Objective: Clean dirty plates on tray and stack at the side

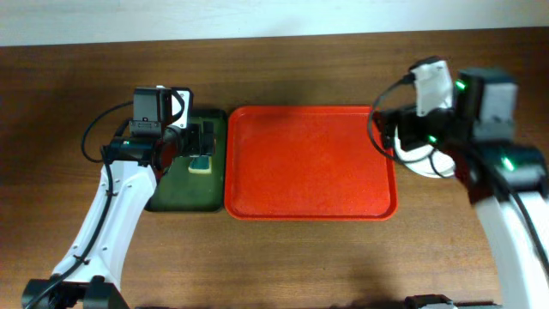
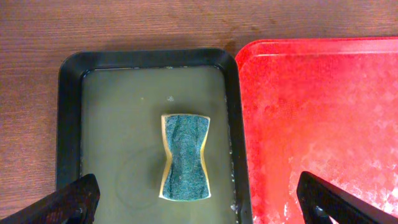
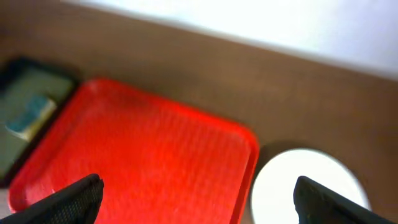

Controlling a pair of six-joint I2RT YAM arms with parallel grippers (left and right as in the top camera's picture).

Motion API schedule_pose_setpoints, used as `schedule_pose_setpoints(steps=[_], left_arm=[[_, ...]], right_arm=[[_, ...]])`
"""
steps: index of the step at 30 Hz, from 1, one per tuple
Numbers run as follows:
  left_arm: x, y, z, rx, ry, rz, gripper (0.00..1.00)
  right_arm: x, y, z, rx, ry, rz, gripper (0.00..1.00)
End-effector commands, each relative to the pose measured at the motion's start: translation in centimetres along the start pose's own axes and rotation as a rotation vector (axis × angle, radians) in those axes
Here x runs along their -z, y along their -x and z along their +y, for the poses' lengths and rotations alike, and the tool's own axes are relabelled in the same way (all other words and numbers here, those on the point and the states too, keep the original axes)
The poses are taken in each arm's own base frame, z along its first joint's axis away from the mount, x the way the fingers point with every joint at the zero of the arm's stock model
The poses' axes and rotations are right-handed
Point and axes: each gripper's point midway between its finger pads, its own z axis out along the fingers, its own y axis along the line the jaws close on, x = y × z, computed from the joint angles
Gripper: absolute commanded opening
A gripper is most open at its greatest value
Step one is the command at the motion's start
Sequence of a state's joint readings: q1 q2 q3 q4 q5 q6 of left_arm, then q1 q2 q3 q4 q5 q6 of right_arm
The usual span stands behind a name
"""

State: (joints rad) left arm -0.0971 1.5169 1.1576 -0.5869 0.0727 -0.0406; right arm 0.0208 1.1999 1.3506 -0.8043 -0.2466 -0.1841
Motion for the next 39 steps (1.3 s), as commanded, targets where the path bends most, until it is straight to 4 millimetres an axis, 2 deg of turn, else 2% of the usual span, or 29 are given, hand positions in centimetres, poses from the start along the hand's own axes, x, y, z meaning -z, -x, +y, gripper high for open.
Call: schedule_pose_setpoints(steps=[1, 2, 3, 6, 8, 10, 14, 15, 20, 23, 26, 28, 31, 34, 39], left_arm=[[-0.1, -0.1, -0.1, -0.017, -0.009, 0.005, 0.99], [-0.1, -0.1, -0.1, -0.017, -0.009, 0.005, 0.99], [-0.1, -0.1, -0.1, -0.017, -0.009, 0.005, 0.99], [-0.1, -0.1, -0.1, -0.017, -0.009, 0.006, 0.99], [-0.1, -0.1, -0.1, -0.017, -0.009, 0.006, 0.99], [-0.1, -0.1, -0.1, -0.017, -0.009, 0.006, 0.99], [-0.1, -0.1, -0.1, -0.017, -0.009, 0.006, 0.99], [-0.1, -0.1, -0.1, -0.017, -0.009, 0.006, 0.99], [-0.1, -0.1, -0.1, -0.017, -0.009, 0.006, 0.99], [-0.1, -0.1, -0.1, -0.017, -0.009, 0.006, 0.99], [-0.1, -0.1, -0.1, -0.017, -0.009, 0.006, 0.99], [-0.1, -0.1, -0.1, -0.017, -0.009, 0.006, 1.0], [-0.1, -0.1, -0.1, -0.017, -0.009, 0.005, 1.0], [-0.1, -0.1, -0.1, -0.017, -0.009, 0.005, 0.99], [-0.1, -0.1, -0.1, -0.017, -0.009, 0.005, 0.99]], right_arm=[[8.3, 3.2, 1.5, 0.065, -0.051, -0.236, 0.98], [10.8, 3.6, 2.2, 0.081, -0.059, -0.299, 0.99], [14.8, 3.9, 3.6, 0.116, -0.06, -0.403, 0.98], [21.4, 3.4, 6.2, 0.172, -0.044, -0.576, 0.99], [24.1, 2.7, 6.8, 0.187, -0.053, -0.645, 0.99], [25.0, 2.0, 7.1, 0.189, -0.055, -0.656, 0.98], [23.3, -0.9, 7.1, 0.175, -0.047, -0.591, 0.99], [22.7, -2.3, 7.1, 0.173, -0.049, -0.586, 0.98], [19.8, -7.3, 7.3, 0.185, -0.059, -0.644, 0.99], [17.8, -8.9, 7.2, 0.193, -0.062, -0.681, 0.98], [14.6, -9.4, 6.6, 0.199, -0.066, -0.705, 0.99], [12.8, -9.1, 6.2, 0.208, -0.073, -0.748, 0.99], [12.2, -7.7, 5.9, 0.235, -0.096, -0.88, 0.98], [11.7, -7.3, 5.7, 0.257, -0.117, -0.985, 0.98], [9.9, -8.4, 4.9, 0.265, -0.154, -1.056, 0.98]])
